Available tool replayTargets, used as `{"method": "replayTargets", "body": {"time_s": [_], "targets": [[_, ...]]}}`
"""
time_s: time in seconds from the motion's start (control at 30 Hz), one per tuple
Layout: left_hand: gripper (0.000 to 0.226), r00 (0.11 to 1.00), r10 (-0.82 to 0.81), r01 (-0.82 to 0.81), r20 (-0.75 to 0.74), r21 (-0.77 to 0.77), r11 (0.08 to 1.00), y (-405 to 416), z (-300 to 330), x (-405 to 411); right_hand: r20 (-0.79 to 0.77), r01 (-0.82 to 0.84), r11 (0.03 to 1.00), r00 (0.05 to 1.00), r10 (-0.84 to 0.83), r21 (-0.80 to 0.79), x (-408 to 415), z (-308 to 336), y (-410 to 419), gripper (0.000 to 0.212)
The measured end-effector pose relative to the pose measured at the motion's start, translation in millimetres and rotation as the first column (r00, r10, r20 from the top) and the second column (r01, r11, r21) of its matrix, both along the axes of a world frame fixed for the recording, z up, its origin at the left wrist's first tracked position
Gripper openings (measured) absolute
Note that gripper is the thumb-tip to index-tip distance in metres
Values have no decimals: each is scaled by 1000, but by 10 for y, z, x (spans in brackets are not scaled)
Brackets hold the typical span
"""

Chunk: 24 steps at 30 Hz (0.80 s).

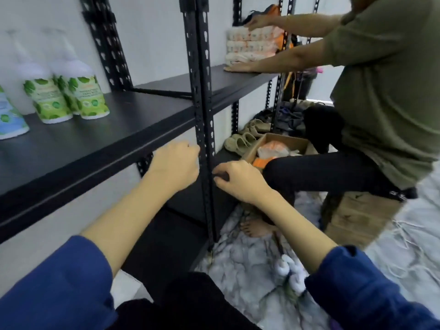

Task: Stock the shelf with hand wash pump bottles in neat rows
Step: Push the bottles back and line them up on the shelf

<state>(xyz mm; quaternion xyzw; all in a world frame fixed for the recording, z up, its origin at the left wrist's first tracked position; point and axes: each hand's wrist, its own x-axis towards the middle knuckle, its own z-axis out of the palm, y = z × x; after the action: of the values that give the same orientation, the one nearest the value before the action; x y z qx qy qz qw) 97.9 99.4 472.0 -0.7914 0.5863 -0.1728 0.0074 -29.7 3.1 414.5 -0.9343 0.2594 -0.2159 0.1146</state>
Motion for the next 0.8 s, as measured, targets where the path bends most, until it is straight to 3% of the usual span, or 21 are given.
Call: {"method": "replayTargets", "body": {"time_s": [0.2, 0.37, 0.57, 0.67, 0.8], "targets": [[34, 965, -241, 255, -102, 162, 953, -436, -799, -513, -134, 297, 949, 950, -283, 103, -887, -685, -71, 29], [36, 910, -320, 387, -262, 266, 883, -777, -1386, -745, -234, 553, 799, 830, -506, 237, -1568, -1387, -25, 25], [37, 838, -248, 487, -486, 460, 743, -1216, -2188, -770, -331, 732, 479, 660, -674, 485, -1947, -2480, 124, 33], [41, 832, -176, 499, -526, 570, 653, -1419, -2687, -801, -395, 758, 293, 579, -713, 583, -1948, -2968, 170, 28], [46, 807, -77, 516, -585, 636, 573, -1649, -3428, -862, -433, 699, 102, 543, -720, 707, -1865, -3489, 105, 45]]}}
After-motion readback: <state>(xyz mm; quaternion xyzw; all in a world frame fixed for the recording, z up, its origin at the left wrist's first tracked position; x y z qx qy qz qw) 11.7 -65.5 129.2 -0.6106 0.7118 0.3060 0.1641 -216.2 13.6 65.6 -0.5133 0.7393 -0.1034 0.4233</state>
